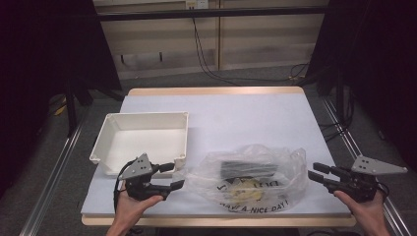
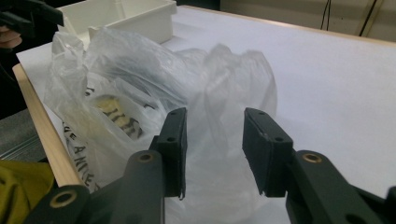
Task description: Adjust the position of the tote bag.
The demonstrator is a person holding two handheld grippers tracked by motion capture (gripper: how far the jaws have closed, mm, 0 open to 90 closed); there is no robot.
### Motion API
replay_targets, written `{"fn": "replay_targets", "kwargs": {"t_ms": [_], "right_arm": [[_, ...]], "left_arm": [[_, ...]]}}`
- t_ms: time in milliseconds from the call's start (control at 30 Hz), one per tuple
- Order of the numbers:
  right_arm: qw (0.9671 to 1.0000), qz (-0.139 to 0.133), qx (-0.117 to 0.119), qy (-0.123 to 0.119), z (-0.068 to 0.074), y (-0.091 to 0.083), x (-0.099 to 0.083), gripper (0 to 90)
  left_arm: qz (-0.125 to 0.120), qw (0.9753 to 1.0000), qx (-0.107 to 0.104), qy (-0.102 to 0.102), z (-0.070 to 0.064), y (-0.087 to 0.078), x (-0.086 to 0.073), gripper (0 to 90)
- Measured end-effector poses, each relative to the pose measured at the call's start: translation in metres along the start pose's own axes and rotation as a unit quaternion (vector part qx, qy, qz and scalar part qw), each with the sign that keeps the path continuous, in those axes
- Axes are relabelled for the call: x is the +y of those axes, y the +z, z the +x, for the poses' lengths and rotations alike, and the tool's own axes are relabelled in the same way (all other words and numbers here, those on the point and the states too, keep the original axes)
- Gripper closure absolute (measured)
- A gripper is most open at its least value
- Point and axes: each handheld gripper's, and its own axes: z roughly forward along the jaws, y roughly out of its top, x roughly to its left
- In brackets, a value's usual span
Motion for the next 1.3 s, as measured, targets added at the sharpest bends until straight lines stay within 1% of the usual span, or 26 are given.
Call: {"fn": "replay_targets", "kwargs": {"t_ms": [33, 67, 100, 133, 167, 200, 233, 267, 333, 400, 500, 567, 633, 700, 767, 833, 867, 900, 967, 1000, 1067, 1100, 1133, 1167, 1233, 1300], "right_arm": [[1.0, -0.003, 0.003, -0.004, 0.001, 0.0, 0.003, 62.2], [0.9999, -0.006, 0.006, -0.007, 0.004, 0.001, 0.009, 64.9], [0.9999, -0.008, 0.009, -0.006, 0.005, 0.001, 0.011, 66.5], [0.9997, -0.013, 0.017, -0.008, 0.005, 0.002, 0.013, 68.1], [0.9997, -0.013, 0.017, -0.008, 0.005, 0.002, 0.013, 68.1], [0.9995, -0.012, 0.025, -0.012, 0.006, 0.005, 0.016, 70.6], [0.9995, -0.012, 0.025, -0.012, 0.006, 0.005, 0.016, 70.6], [0.9995, -0.01, 0.029, -0.012, 0.007, 0.007, 0.017, 71.4], [0.9988, -0.002, 0.046, -0.018, 0.01, 0.014, 0.019, 71.4], [0.9978, 0.012, 0.06, -0.024, 0.015, 0.022, 0.021, 71.5], [0.9962, 0.023, 0.077, -0.032, 0.021, 0.034, 0.023, 73.0], [0.9949, 0.031, 0.087, -0.039, 0.025, 0.042, 0.025, 74.1], [0.9937, 0.04, 0.094, -0.047, 0.028, 0.047, 0.027, 74.4], [0.992, 0.05, 0.103, -0.053, 0.032, 0.054, 0.028, 75.6], [0.9902, 0.066, 0.105, -0.064, 0.035, 0.061, 0.028, 76.3], [0.9883, 0.08, 0.108, -0.072, 0.037, 0.067, 0.029, 76.3], [0.9876, 0.085, 0.109, -0.075, 0.038, 0.07, 0.029, 76.0], [0.9865, 0.09, 0.113, -0.077, 0.038, 0.073, 0.029, 74.5], [0.9853, 0.096, 0.113, -0.085, 0.038, 0.077, 0.029, 70.9], [0.9857, 0.095, 0.11, -0.086, 0.038, 0.078, 0.028, 70.3], [0.986, 0.094, 0.112, -0.08, 0.037, 0.08, 0.027, 70.3], [0.9858, 0.095, 0.112, -0.081, 0.036, 0.081, 0.026, 70.3], [0.9856, 0.097, 0.113, -0.081, 0.036, 0.081, 0.026, 70.3], [0.985, 0.1, 0.115, -0.081, 0.035, 0.083, 0.026, 70.1], [0.9838, 0.104, 0.119, -0.084, 0.035, 0.084, 0.026, 70.0], [0.9822, 0.11, 0.123, -0.091, 0.037, 0.086, 0.027, 70.1]], "left_arm": [[-0.005, 1.0, -0.004, 0.001, 0.0, 0.002, 0.004, 37.2], [-0.001, 0.9999, -0.007, 0.011, -0.001, 0.004, 0.008, 46.1], [0.0, 0.9998, -0.011, 0.015, -0.002, 0.006, 0.011, 50.2], [0.008, 0.9994, -0.024, 0.024, -0.003, 0.013, 0.015, 55.3], [0.008, 0.9994, -0.024, 0.024, -0.003, 0.013, 0.015, 58.3], [0.018, 0.999, -0.024, 0.032, -0.003, 0.018, 0.018, 63.8], [0.02, 0.9989, -0.028, 0.031, -0.003, 0.022, 0.018, 63.8], [0.026, 0.9984, -0.035, 0.036, -0.002, 0.027, 0.02, 67.6], [0.04, 0.9973, -0.041, 0.046, -0.002, 0.034, 0.024, 73.5], [0.038, 0.997, -0.049, 0.046, -0.001, 0.04, 0.029, 76.2], [0.051, 0.9953, -0.054, 0.062, -0.001, 0.052, 0.041, 75.2], [0.06, 0.9941, -0.062, 0.065, 0.001, 0.062, 0.051, 74.0], [0.071, 0.9928, -0.063, 0.074, 0.0, 0.072, 0.057, 72.3], [0.083, 0.9911, -0.065, 0.081, 0.0, 0.081, 0.061, 72.2], [0.095, 0.9898, -0.069, 0.081, 0.001, 0.093, 0.064, 71.9], [0.112, 0.9876, -0.072, 0.084, 0.002, 0.1, 0.067, 68.7], [0.113, 0.9879, -0.068, 0.082, 0.001, 0.105, 0.068, 66.3], [0.119, 0.9868, -0.065, 0.088, 0.002, 0.107, 0.07, 63.8], [0.119, 0.9874, -0.063, 0.083, 0.004, 0.111, 0.073, 56.6], [0.12, 0.987, -0.063, 0.085, 0.006, 0.112, 0.076, 55.7], [0.12, 0.9877, -0.061, 0.079, 0.01, 0.115, 0.08, 54.0], [0.124, 0.987, -0.061, 0.082, 0.011, 0.117, 0.081, 53.8], [0.134, 0.9853, -0.06, 0.087, 0.011, 0.119, 0.084, 53.7], [0.135, 0.9847, -0.064, 0.09, 0.011, 0.122, 0.084, 52.7], [0.153, 0.9808, -0.071, 0.098, 0.01, 0.128, 0.085, 52.1], [0.173, 0.976, -0.079, 0.106, 0.008, 0.135, 0.085, 51.1]]}}
